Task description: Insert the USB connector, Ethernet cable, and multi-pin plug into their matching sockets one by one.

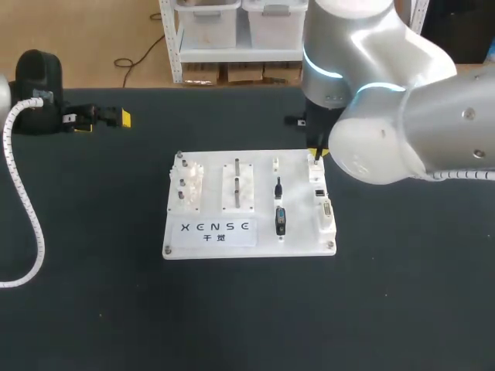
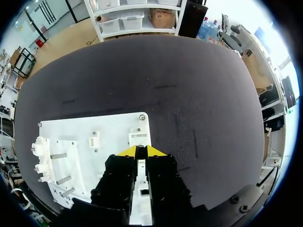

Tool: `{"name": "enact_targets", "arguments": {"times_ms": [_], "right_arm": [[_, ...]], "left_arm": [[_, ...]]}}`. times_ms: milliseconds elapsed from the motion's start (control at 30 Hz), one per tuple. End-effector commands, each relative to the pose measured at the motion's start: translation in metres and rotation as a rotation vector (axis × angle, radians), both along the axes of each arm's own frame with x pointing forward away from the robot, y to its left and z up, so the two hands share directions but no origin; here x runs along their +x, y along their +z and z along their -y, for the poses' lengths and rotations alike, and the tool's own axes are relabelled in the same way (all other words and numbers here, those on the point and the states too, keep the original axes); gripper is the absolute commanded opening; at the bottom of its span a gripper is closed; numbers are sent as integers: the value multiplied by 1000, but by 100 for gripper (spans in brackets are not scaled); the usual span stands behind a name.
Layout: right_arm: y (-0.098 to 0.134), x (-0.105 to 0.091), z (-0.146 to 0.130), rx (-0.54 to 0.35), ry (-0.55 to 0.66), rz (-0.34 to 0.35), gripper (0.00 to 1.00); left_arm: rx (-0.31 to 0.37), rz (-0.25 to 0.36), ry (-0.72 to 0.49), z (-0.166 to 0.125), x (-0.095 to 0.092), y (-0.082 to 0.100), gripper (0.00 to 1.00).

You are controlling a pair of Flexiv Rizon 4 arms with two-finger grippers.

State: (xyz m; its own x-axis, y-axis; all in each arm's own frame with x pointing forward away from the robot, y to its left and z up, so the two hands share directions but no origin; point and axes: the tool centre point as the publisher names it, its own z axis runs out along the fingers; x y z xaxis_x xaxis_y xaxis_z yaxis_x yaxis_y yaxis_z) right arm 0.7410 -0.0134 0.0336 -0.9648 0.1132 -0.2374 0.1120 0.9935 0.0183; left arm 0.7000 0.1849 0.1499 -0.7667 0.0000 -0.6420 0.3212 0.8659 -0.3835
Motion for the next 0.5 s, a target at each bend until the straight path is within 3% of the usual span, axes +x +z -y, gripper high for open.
{"name": "enact_targets", "arguments": {"times_ms": [33, 500], "right_arm": [[-2, 0, 2, -4, -6, 4, 0], [-18, 0, 0, -18, -31, -31, 0]], "left_arm": [[0, 0, 0, 0, 0, 0, 100], [0, 0, 0, 0, 0, 0, 100]]}}
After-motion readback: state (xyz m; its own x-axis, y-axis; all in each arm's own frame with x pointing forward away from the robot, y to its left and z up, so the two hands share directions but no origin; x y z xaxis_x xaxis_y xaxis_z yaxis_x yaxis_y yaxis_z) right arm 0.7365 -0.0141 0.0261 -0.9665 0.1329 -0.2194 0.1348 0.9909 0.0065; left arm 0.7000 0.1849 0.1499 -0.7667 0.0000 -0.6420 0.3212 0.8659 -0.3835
